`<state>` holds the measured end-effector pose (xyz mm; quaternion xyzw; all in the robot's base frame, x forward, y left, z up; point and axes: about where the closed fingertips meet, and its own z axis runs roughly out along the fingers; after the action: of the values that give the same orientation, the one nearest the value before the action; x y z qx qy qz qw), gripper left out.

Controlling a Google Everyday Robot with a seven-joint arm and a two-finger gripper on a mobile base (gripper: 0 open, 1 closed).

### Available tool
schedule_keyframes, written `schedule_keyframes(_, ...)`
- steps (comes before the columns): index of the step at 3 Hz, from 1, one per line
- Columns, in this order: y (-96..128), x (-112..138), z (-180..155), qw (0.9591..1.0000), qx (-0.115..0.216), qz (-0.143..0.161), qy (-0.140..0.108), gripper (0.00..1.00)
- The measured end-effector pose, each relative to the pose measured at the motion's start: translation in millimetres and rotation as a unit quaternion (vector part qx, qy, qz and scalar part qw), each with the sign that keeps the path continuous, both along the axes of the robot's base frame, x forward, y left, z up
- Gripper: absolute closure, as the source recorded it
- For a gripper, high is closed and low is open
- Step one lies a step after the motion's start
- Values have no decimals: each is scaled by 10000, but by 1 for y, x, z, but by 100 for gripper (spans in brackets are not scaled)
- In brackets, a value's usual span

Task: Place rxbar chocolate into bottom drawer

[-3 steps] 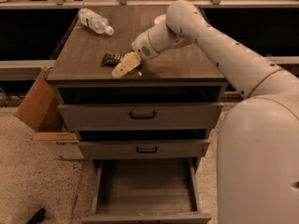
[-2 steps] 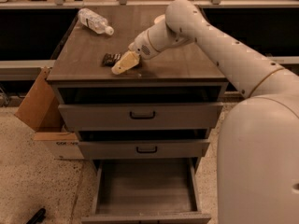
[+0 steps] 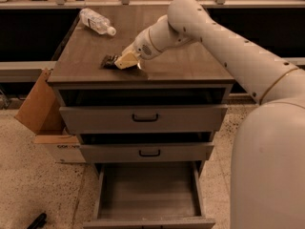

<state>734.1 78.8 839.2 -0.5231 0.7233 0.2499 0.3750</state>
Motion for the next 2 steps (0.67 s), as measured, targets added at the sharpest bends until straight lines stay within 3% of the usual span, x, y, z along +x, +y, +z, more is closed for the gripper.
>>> schedule_keyframes(1,4,-23,31,9991,76,153,-396,92)
schedule_keyframes(2,6,-64,61,9959,185,494,-740,100)
